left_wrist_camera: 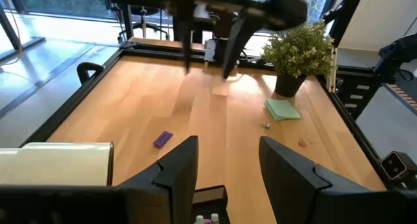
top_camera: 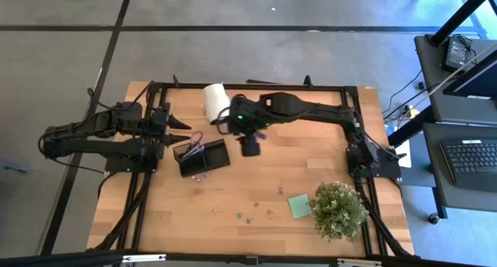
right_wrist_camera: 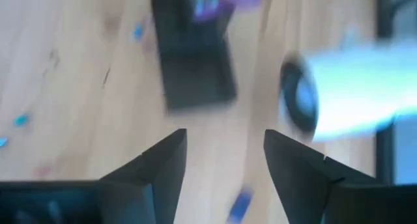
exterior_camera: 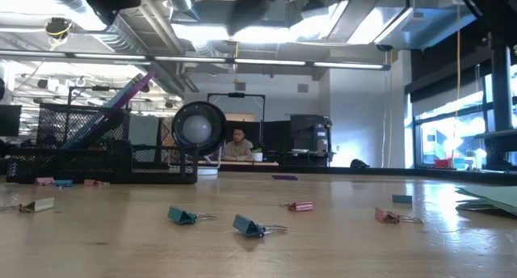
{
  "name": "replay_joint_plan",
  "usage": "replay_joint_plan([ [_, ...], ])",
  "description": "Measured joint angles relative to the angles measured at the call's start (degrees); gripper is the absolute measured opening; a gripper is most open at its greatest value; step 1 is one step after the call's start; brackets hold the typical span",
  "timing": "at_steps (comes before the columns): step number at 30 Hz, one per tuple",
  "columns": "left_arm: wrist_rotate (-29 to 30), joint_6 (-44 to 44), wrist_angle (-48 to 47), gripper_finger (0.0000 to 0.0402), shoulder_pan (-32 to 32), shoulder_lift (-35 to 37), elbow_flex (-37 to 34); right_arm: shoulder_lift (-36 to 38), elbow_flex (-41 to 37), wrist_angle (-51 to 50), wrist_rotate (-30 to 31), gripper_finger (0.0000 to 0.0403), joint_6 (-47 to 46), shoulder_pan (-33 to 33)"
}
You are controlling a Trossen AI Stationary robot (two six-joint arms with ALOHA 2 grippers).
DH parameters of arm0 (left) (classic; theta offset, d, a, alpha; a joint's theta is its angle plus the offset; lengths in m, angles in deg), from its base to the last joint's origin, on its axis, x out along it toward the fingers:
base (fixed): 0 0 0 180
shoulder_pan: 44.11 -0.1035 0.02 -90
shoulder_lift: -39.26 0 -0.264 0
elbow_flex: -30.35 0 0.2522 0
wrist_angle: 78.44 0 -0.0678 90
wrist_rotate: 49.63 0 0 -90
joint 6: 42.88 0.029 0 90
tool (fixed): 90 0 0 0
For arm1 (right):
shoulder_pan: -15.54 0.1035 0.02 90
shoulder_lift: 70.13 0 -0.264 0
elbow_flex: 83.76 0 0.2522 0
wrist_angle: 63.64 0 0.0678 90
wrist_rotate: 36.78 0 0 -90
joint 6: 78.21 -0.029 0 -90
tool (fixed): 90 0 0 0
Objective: Pick and place office supplies into organizer
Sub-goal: Put the blue eraser into the black desk organizer
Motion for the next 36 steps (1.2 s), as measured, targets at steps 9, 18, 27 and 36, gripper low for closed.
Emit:
replay_joint_plan([
  [9,0.0,0.0,-0.5,0.0156,0.0,0.0,0.0,2.0,-0.1,-13.3,0.2,0.0209,-8.8,1.8],
  [18,0.0,-2.4,-4.6,0.0156,0.0,0.0,0.0,2.1,-10.2,-10.1,3.9,0.0209,-11.3,-0.8],
  [27,0.0,-2.4,-5.3,0.0156,0.0,0.0,0.0,1.9,-27.8,3.2,4.0,0.0209,-8.6,-6.7],
  [36,0.0,-2.4,-5.8,0.0156,0.1,0.0,0.0,2.1,-38.6,15.0,6.7,0.0209,-7.0,-11.3],
])
